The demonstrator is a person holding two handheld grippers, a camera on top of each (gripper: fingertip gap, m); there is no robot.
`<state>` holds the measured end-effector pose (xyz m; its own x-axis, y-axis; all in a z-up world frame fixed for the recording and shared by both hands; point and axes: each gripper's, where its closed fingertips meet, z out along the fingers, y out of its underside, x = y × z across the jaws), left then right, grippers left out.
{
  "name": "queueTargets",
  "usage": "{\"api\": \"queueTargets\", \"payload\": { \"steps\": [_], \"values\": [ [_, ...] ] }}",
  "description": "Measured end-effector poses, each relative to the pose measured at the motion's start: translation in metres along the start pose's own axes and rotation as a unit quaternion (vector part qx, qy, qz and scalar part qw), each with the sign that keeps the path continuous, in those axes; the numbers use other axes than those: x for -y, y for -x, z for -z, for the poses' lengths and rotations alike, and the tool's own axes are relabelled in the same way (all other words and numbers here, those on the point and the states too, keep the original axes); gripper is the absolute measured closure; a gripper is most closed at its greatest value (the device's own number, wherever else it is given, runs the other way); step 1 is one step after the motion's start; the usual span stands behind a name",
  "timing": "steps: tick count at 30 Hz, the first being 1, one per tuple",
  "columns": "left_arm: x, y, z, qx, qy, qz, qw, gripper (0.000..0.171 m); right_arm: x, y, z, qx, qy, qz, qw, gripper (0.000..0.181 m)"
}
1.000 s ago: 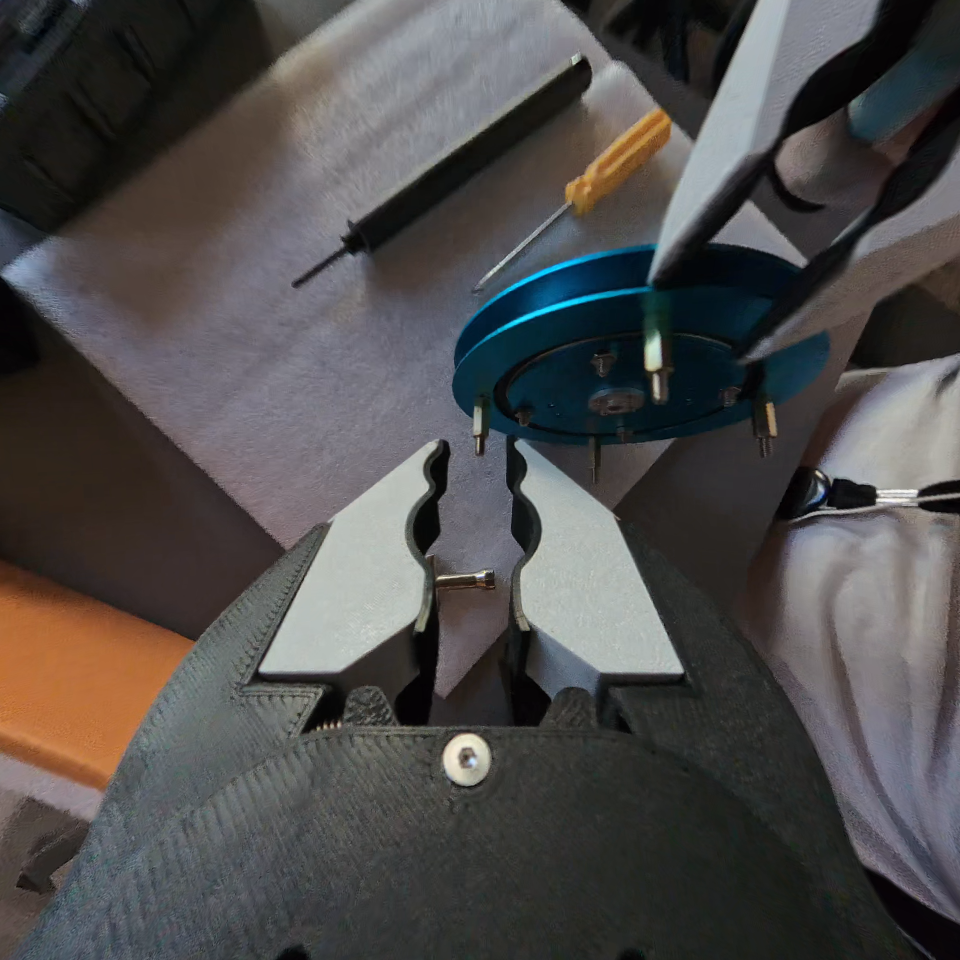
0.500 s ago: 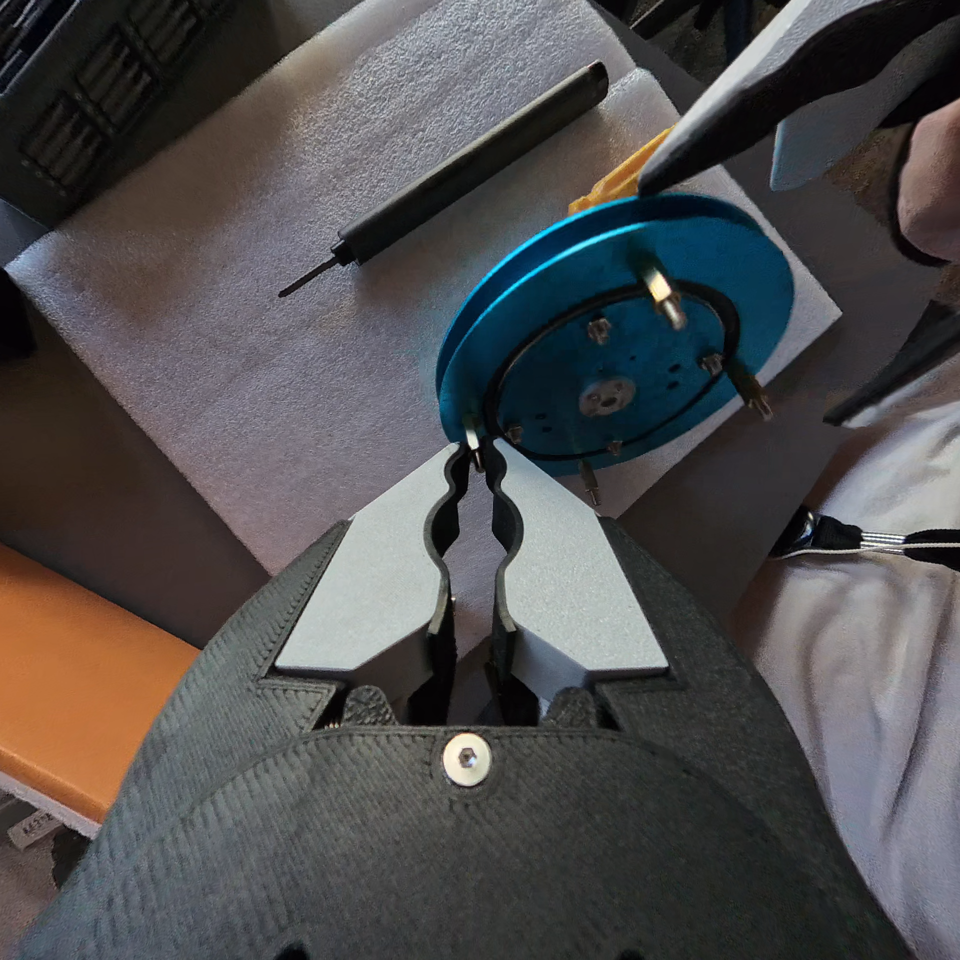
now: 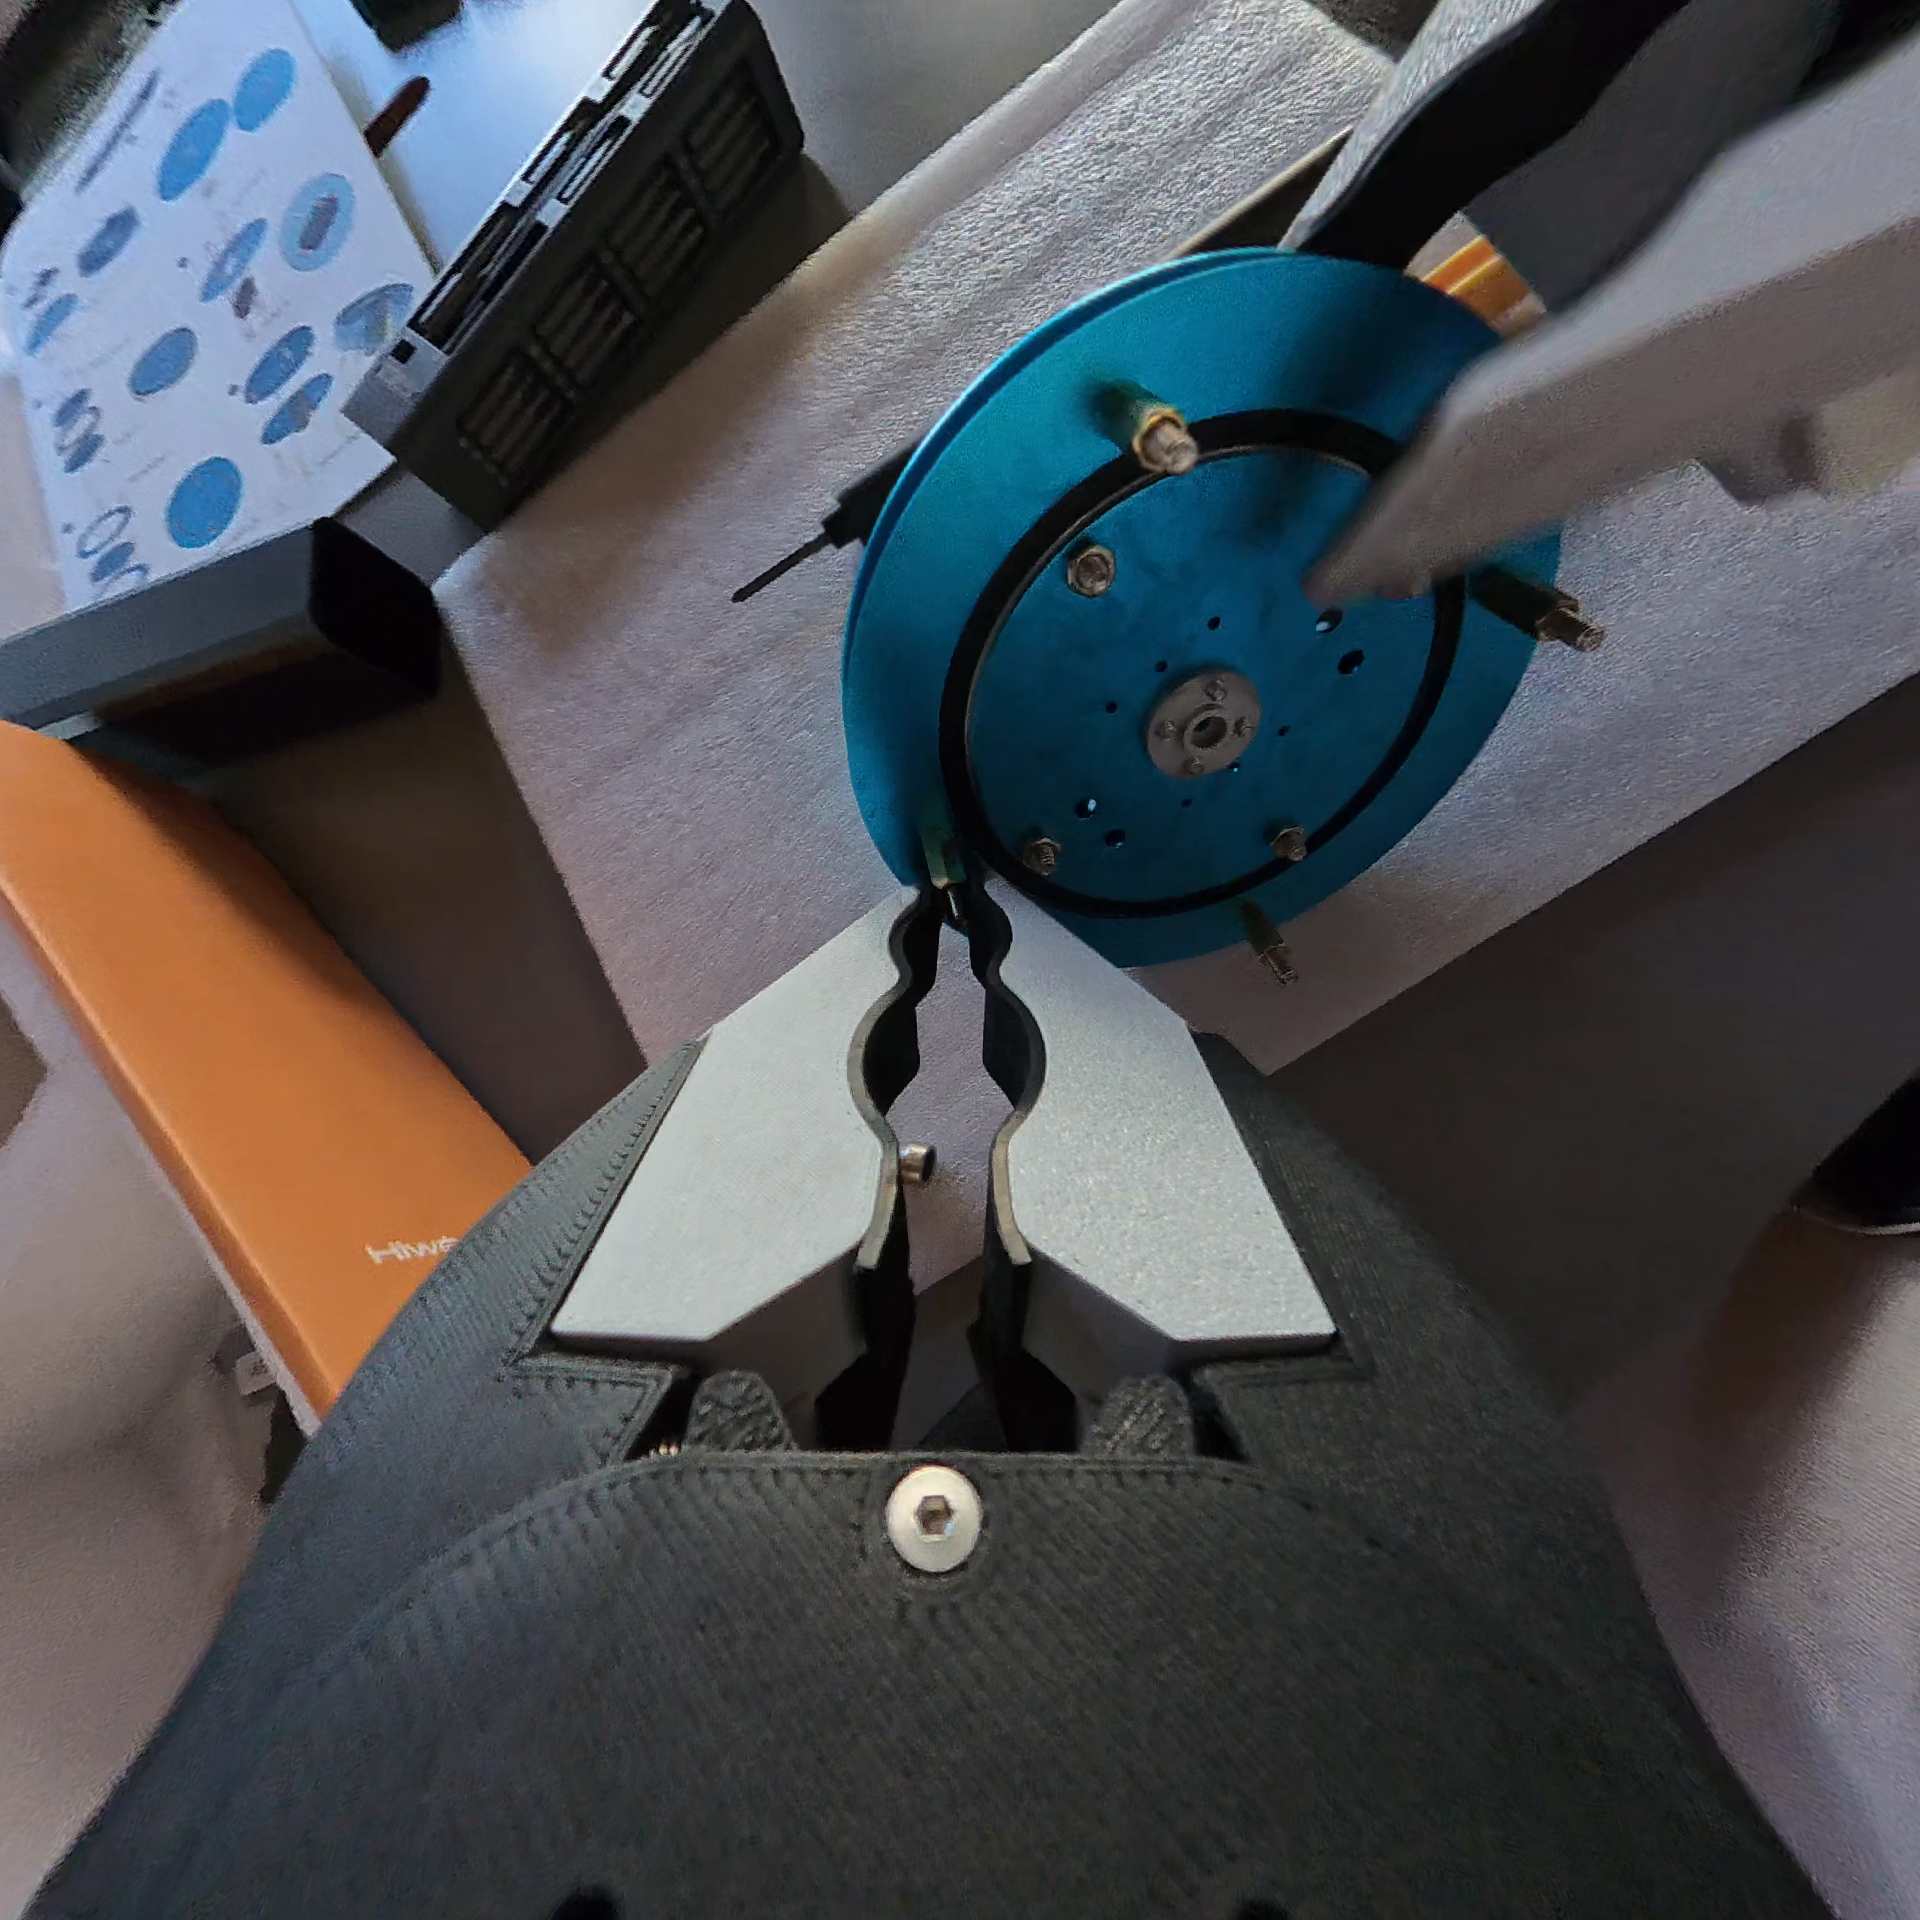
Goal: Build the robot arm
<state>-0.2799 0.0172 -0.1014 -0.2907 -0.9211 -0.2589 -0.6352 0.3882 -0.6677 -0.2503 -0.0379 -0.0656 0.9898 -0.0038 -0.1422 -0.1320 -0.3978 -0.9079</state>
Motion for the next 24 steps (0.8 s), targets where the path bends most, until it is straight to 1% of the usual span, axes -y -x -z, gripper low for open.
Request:
{"api": "queueTargets", "payload": {
  "steps": [1, 3, 4, 6, 8, 10, 12, 14, 15, 16, 18, 20, 22, 23, 24],
  "values": [
    [-0.001, 0.001, 0.0, 0.003, -0.001, 0.003, 1.0, 0.168, 0.001, 0.001, -0.002, 0.02, -0.002, -0.015, 1.0, 0.162],
    [-0.003, 0.002, 0.0, -0.001, -0.001, 0.019, 1.0, 0.168, 0.007, 0.009, -0.001, 0.076, -0.009, -0.073, 0.994, 0.168],
    [-0.002, 0.002, 0.001, -0.008, -0.002, 0.027, 1.0, 0.168, 0.009, 0.008, 0.0, 0.068, -0.018, -0.068, 0.995, 0.169],
    [0.006, 0.007, 0.005, -0.008, -0.019, 0.04, 0.999, 0.167, 0.018, 0.01, 0.004, 0.037, -0.057, -0.023, 0.997, 0.169],
    [0.018, 0.017, 0.011, 0.003, -0.037, 0.032, 0.999, 0.168, 0.029, 0.013, 0.009, -0.002, -0.103, 0.02, 0.995, 0.168],
    [0.028, 0.026, 0.013, 0.009, -0.05, 0.029, 0.998, 0.168, 0.031, 0.015, 0.009, -0.036, -0.141, 0.032, 0.989, 0.168],
    [0.032, 0.032, 0.009, 0.005, -0.053, 0.031, 0.998, 0.168, 0.018, 0.015, 0.003, -0.068, -0.133, 0.066, 0.987, 0.165],
    [0.026, 0.033, 0.0, -0.002, -0.042, 0.031, 0.999, 0.168, -0.003, 0.021, -0.006, -0.078, -0.092, 0.115, 0.986, 0.163],
    [0.025, 0.032, -0.002, -0.002, -0.048, 0.029, 0.998, 0.168, -0.008, 0.026, -0.007, -0.08, -0.091, 0.131, 0.984, 0.16],
    [0.026, 0.03, -0.001, -0.003, -0.062, 0.028, 0.998, 0.168, -0.01, 0.031, -0.005, -0.075, -0.094, 0.139, 0.983, 0.16],
    [0.025, 0.024, 0.006, -0.016, -0.069, 0.027, 0.997, 0.168, -0.015, 0.043, -0.002, -0.04, -0.082, 0.126, 0.988, 0.159],
    [0.023, 0.017, 0.014, -0.03, -0.078, 0.02, 0.996, 0.168, -0.021, 0.058, 0.001, 0.026, -0.061, 0.109, 0.992, 0.157],
    [0.023, 0.01, 0.02, -0.037, -0.091, 0.014, 0.995, 0.167, -0.026, 0.068, 0.014, 0.108, -0.04, 0.1, 0.988, 0.152],
    [0.022, 0.009, 0.022, -0.037, -0.096, 0.007, 0.995, 0.168, -0.027, 0.06, 0.023, 0.121, -0.031, 0.105, 0.987, 0.152],
    [0.021, 0.008, 0.023, -0.035, -0.099, -0.002, 0.994, 0.168, -0.027, 0.039, 0.031, 0.099, -0.019, 0.111, 0.989, 0.151]
  ]
}}
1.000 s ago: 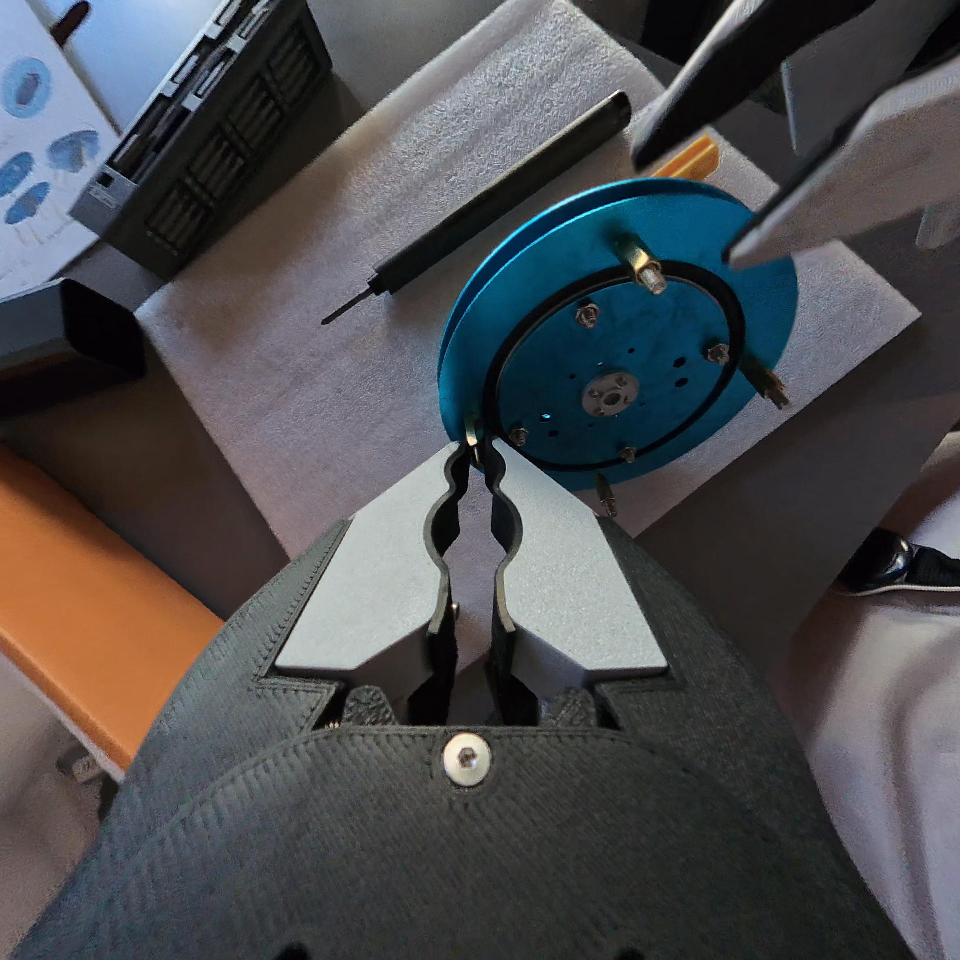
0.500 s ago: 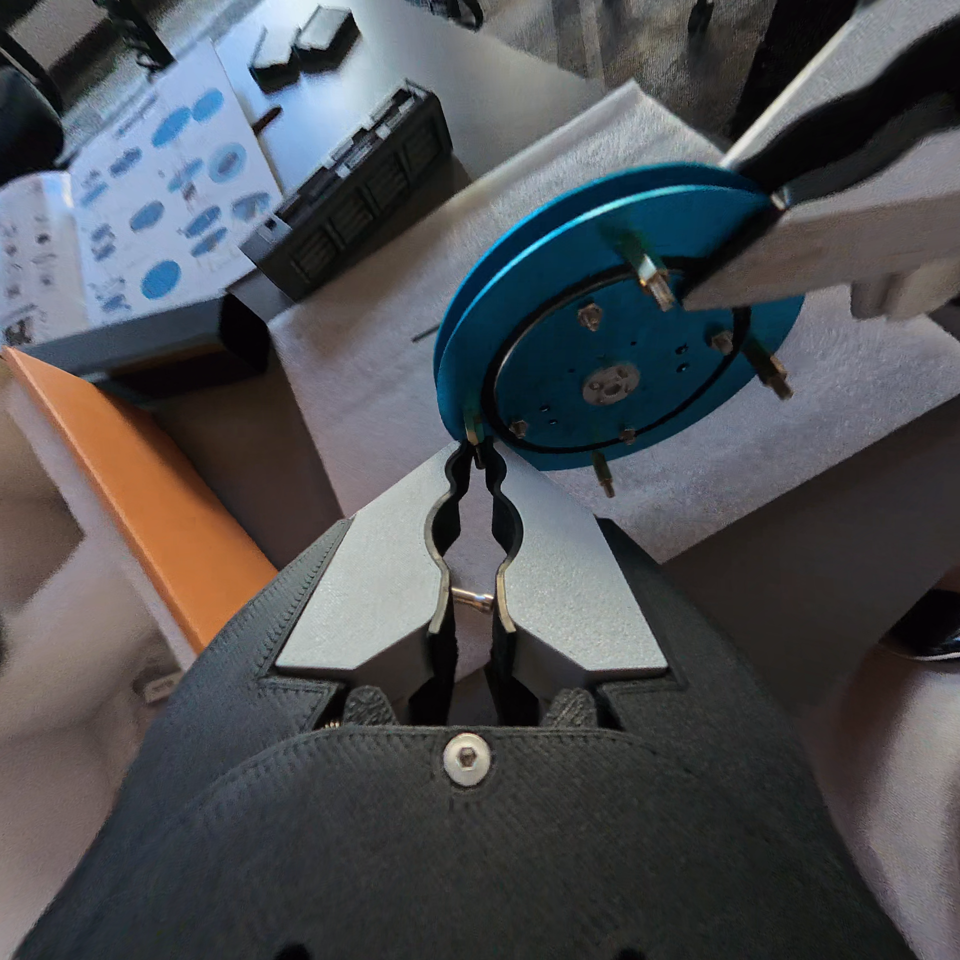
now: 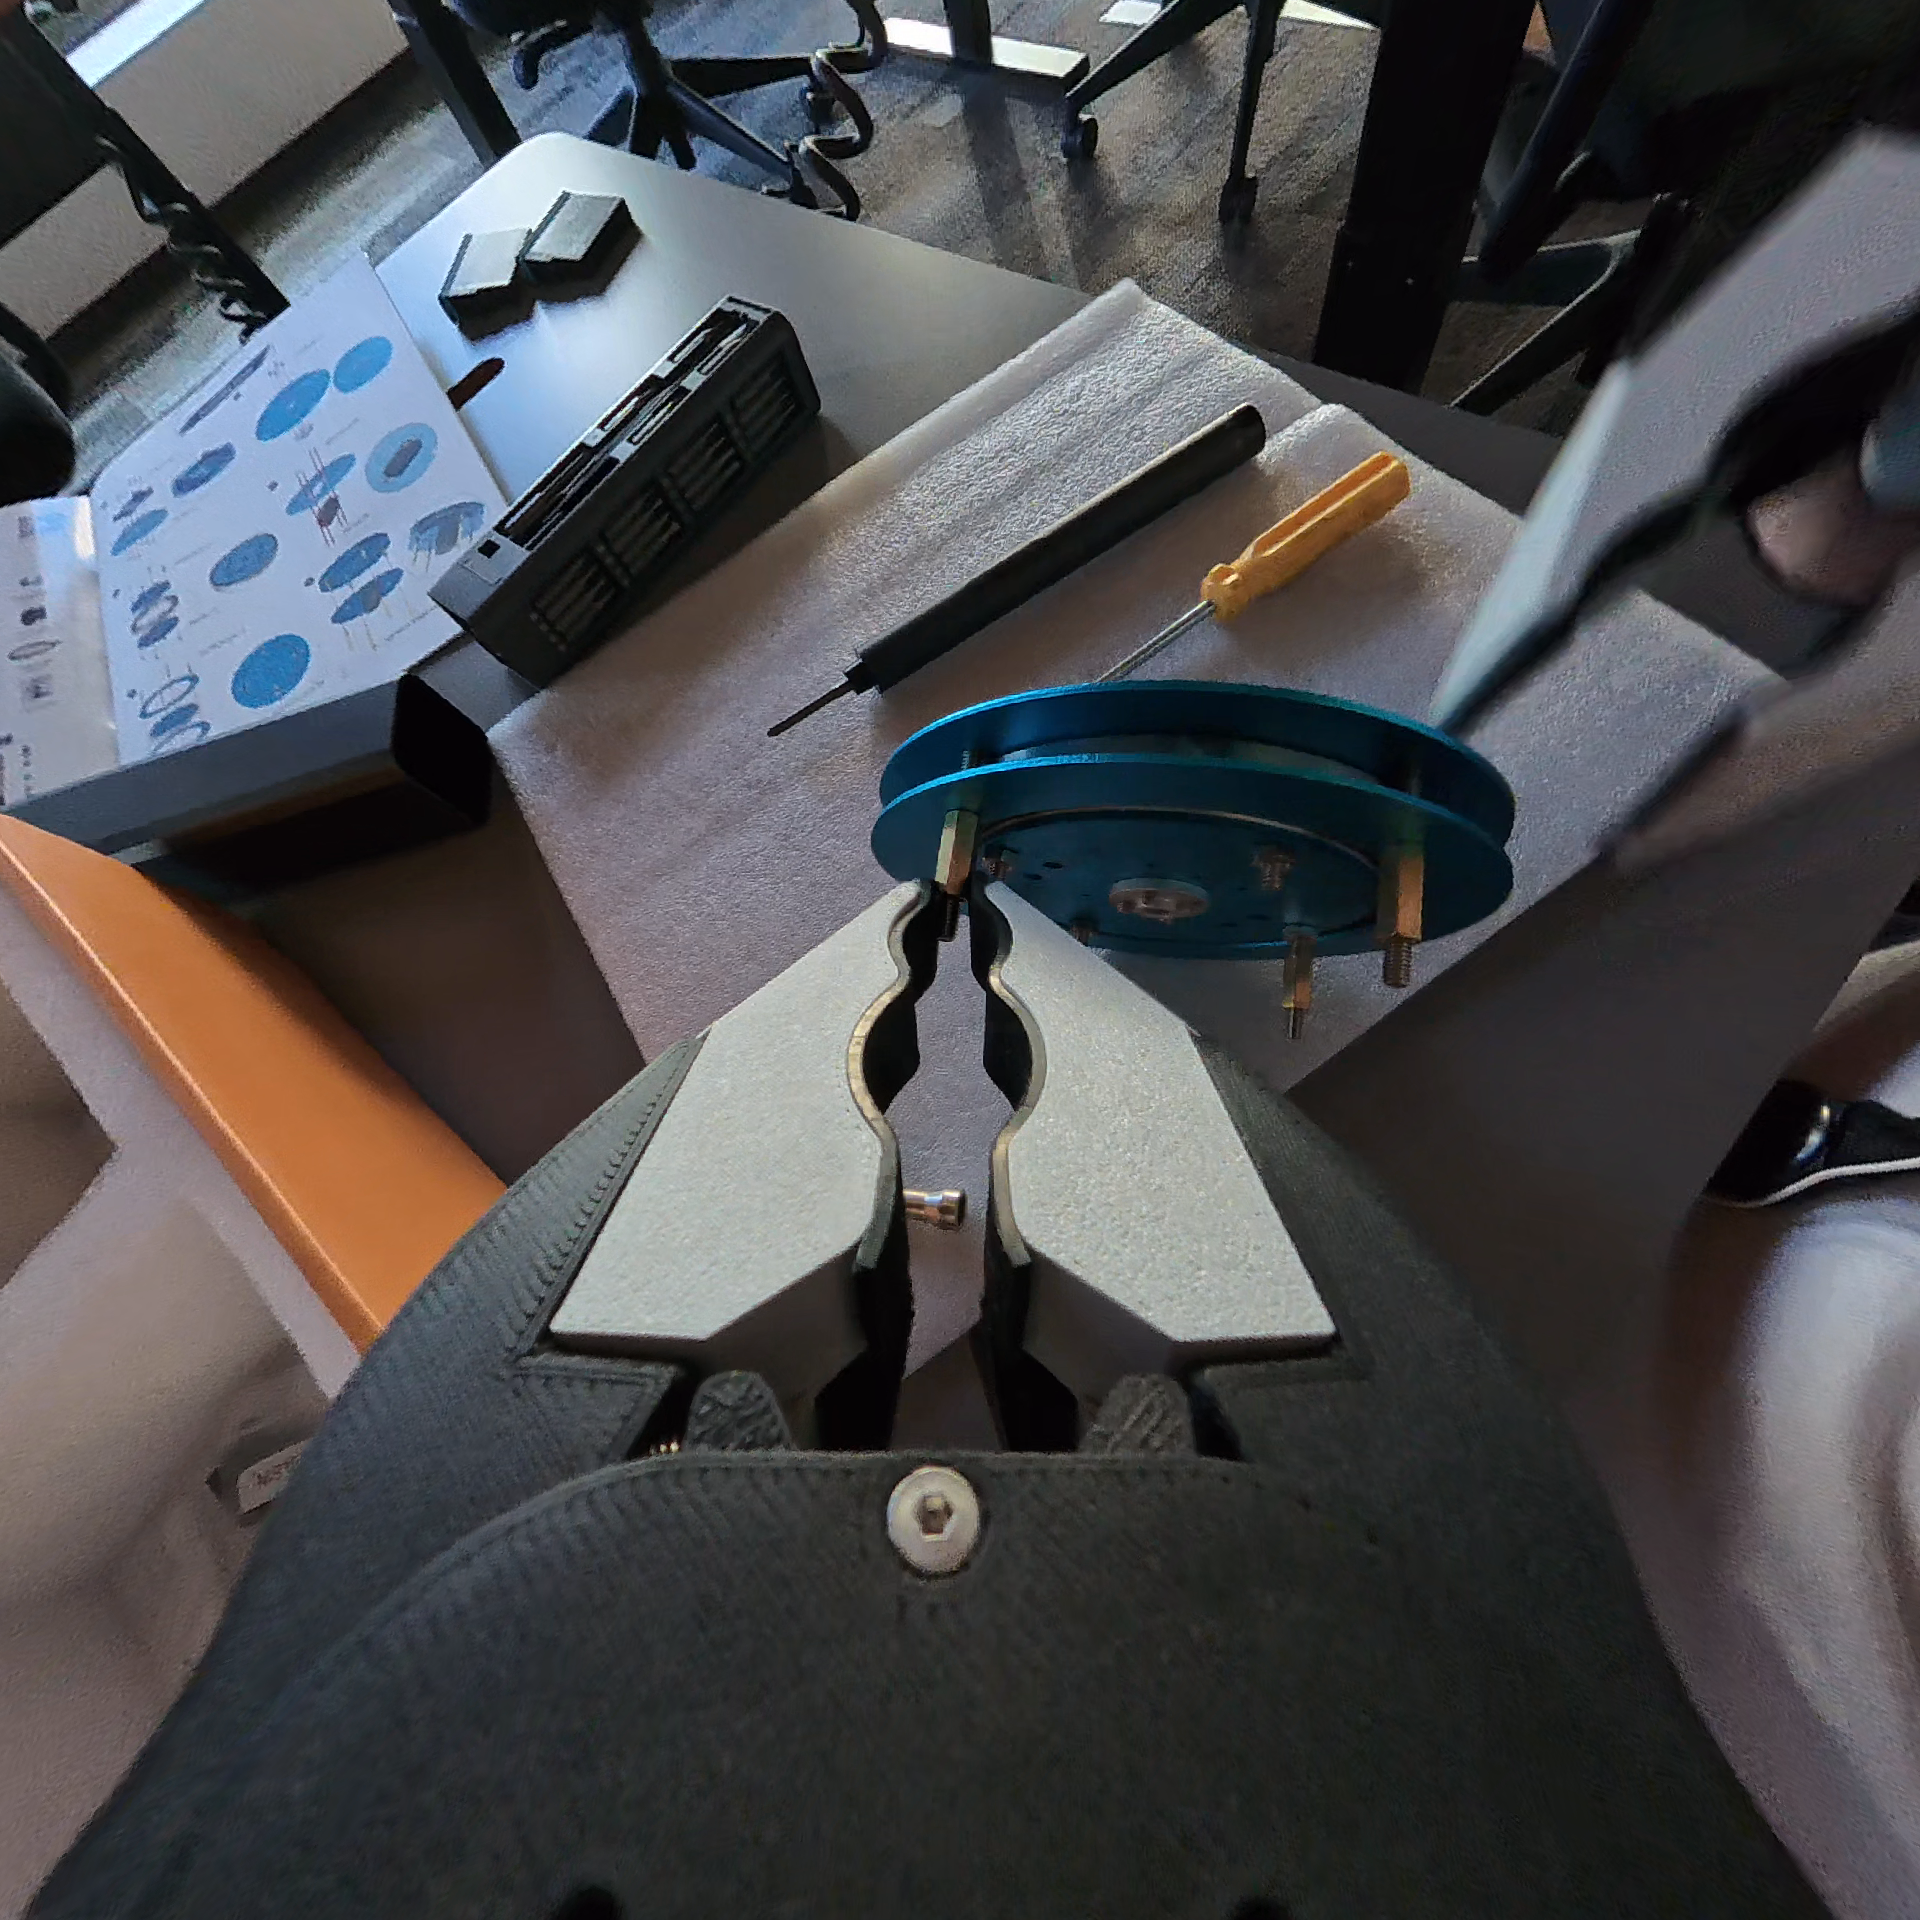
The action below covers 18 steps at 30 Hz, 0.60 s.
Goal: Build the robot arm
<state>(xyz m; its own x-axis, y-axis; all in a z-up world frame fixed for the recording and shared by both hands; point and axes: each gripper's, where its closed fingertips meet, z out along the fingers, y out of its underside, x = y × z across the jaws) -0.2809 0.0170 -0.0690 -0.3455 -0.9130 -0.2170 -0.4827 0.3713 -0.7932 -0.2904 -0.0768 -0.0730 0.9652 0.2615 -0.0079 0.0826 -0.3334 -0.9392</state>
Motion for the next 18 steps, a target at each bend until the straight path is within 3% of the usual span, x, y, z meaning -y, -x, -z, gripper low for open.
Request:
{"api": "queueTargets", "payload": {
  "steps": [2, 6, 13, 18],
  "values": [
    [0.0, -0.002, 0.002, 0.001, -0.01, -0.02, 1.0, 0.168, -0.018, -0.034, 0.024, -0.013, 0.04, 0.032, 0.999, 0.14],
    [0.006, -0.01, 0.004, -0.019, -0.033, -0.053, 0.998, 0.168, -0.053, -0.084, 0.04, -0.036, 0.118, 0.028, 0.992, 0.14],
    [0.01, -0.015, 0.004, -0.031, -0.029, -0.121, 0.992, 0.168, -0.085, -0.094, 0.018, -0.016, 0.23, 0.031, 0.973, 0.144],
    [0.012, -0.018, 0.004, -0.044, -0.032, -0.137, 0.989, 0.168, -0.085, -0.094, 0.016, 0.012, 0.249, -0.037, 0.968, 0.15]
  ]
}}
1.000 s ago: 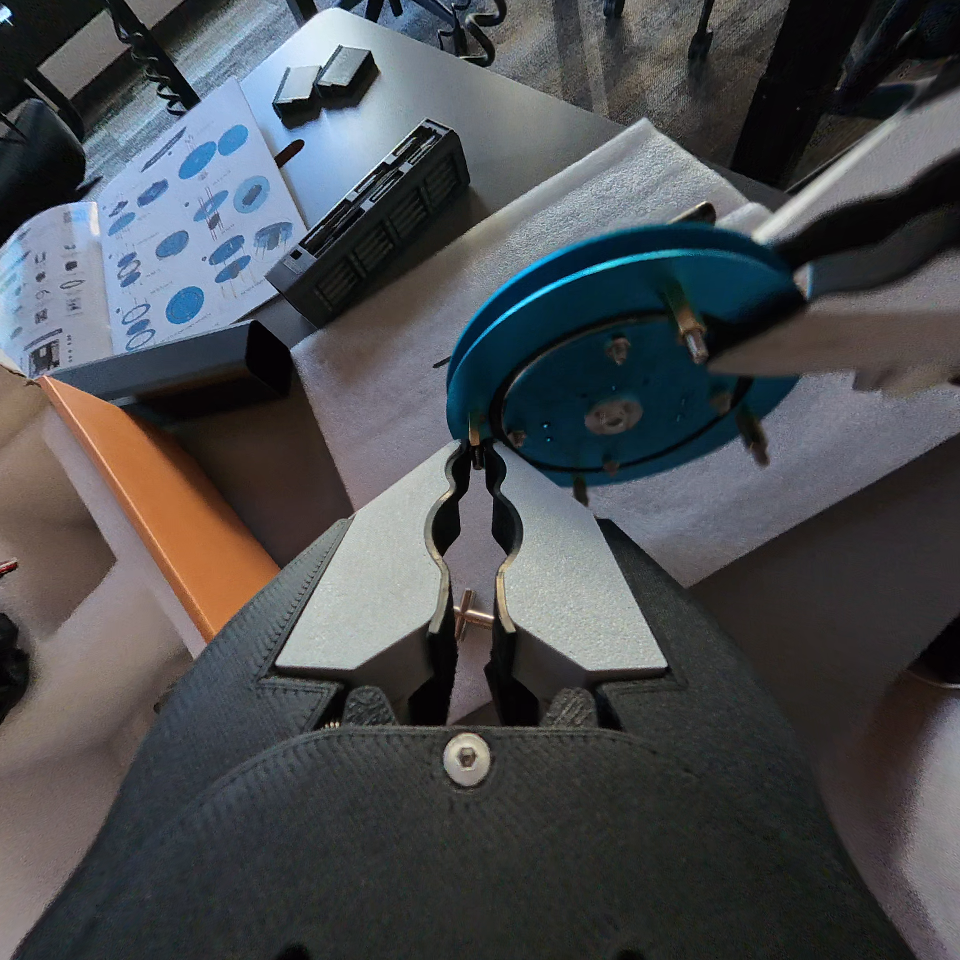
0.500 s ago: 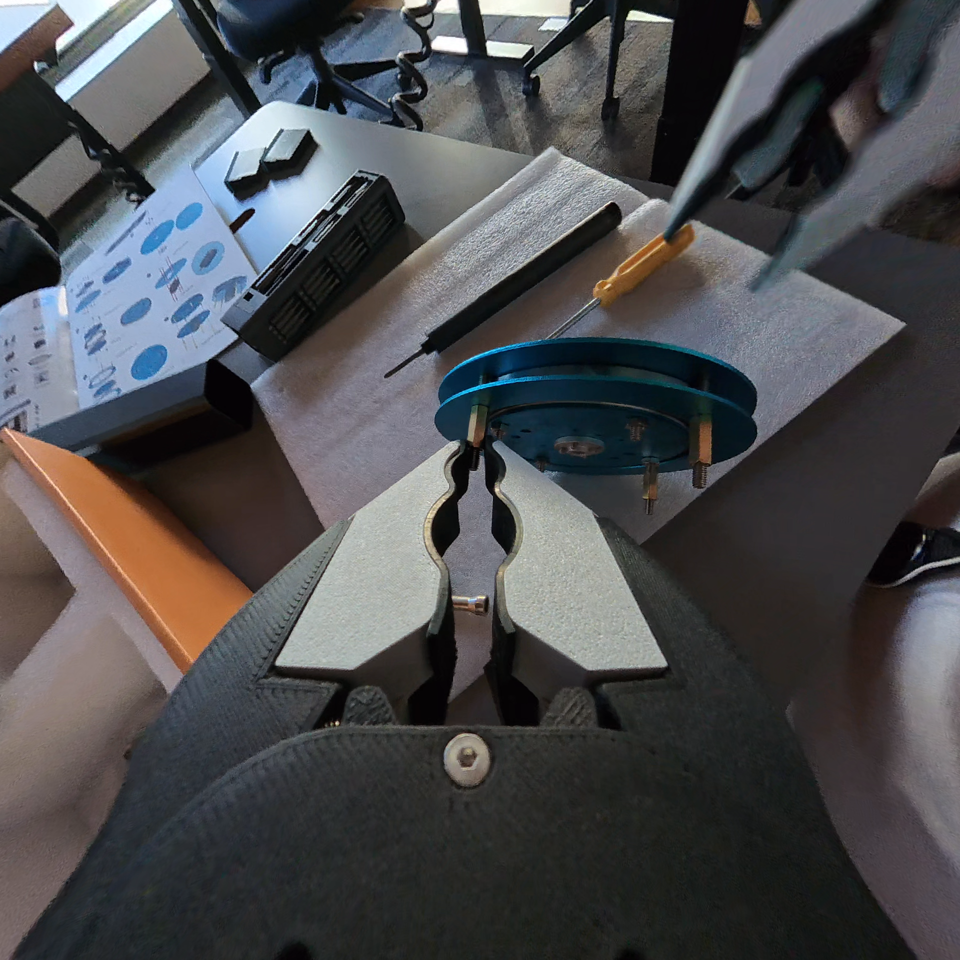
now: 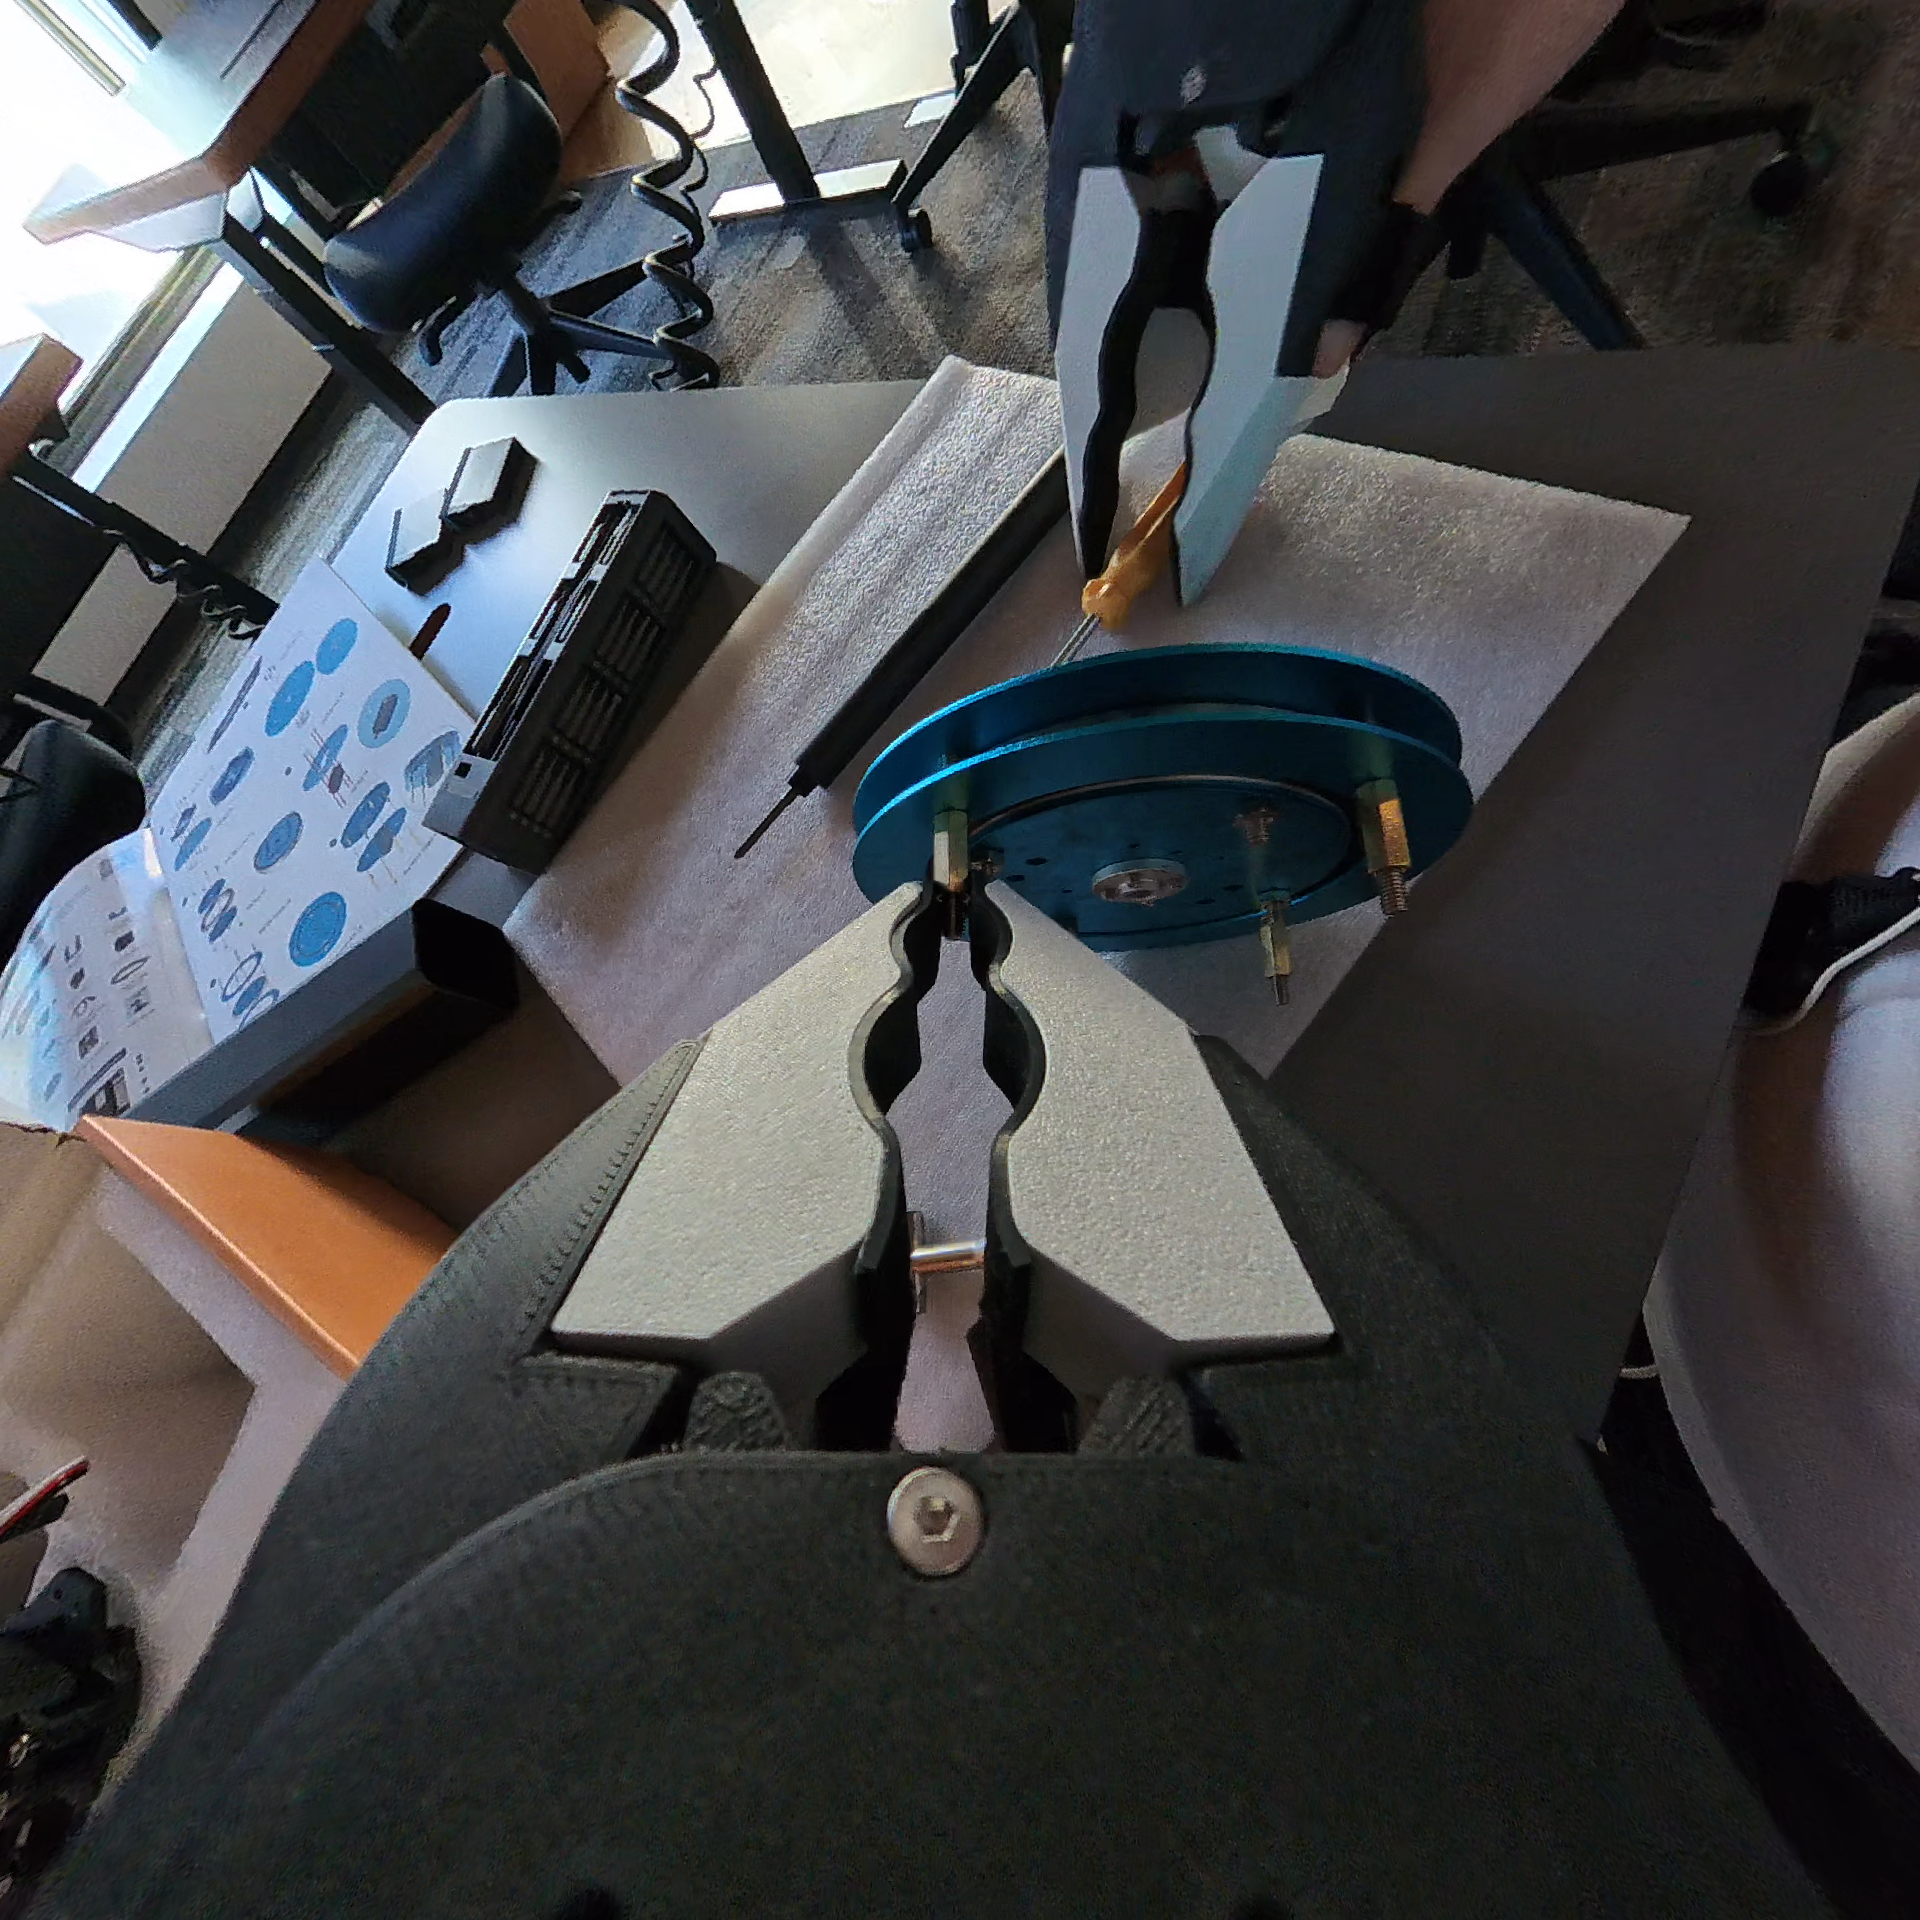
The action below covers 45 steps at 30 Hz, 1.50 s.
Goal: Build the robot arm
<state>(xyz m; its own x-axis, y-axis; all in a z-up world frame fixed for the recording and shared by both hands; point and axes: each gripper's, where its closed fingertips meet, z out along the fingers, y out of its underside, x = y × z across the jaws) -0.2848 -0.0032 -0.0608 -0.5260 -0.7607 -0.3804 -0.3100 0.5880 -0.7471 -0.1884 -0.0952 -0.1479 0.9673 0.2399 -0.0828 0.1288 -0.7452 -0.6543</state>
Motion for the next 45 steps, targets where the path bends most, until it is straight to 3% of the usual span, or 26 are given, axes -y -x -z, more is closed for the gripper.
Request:
{"api": "queueTargets", "payload": {
  "steps": [1, 5, 9, 12, 16, 20, 25, 45],
  "values": [
    [0.001, -0.001, 0.0, -0.002, -0.003, -0.003, 1.0, 0.168, 0.0, 0.002, 0.002, 0.008, 0.005, 0.005, 1.0, 0.164],
    [0.002, -0.003, 0.002, -0.008, -0.011, -0.018, 1.0, 0.168, 0.009, 0.007, 0.014, 0.031, -0.024, 0.009, 0.999, 0.164],
    [0.002, -0.006, 0.003, -0.021, -0.018, -0.028, 0.999, 0.168, 0.023, -0.001, 0.04, -0.01, -0.069, 0.099, 0.993, 0.164],
    [0.002, -0.005, 0.003, -0.028, -0.019, -0.033, 0.999, 0.168, 0.055, 0.018, 0.073, -0.005, -0.163, 0.232, 0.959, 0.165],
    [0.003, -0.005, 0.002, -0.035, -0.027, -0.024, 0.999, 0.168, 0.08, 0.026, 0.083, -0.026, -0.177, 0.329, 0.927, 0.165],
    [0.002, -0.004, 0.001, -0.029, -0.024, -0.027, 0.999, 0.168, 0.09, 0.029, 0.07, -0.023, -0.153, 0.384, 0.91, 0.164],
    [0.002, -0.002, -0.001, -0.03, -0.018, -0.029, 0.999, 0.168, 0.09, 0.025, 0.054, -0.022, -0.139, 0.404, 0.904, 0.164],
    [0.001, -0.002, -0.001, -0.031, -0.024, -0.029, 0.999, 0.168, 0.093, 0.025, 0.054, -0.035, -0.144, 0.418, 0.896, 0.164]
  ]
}}
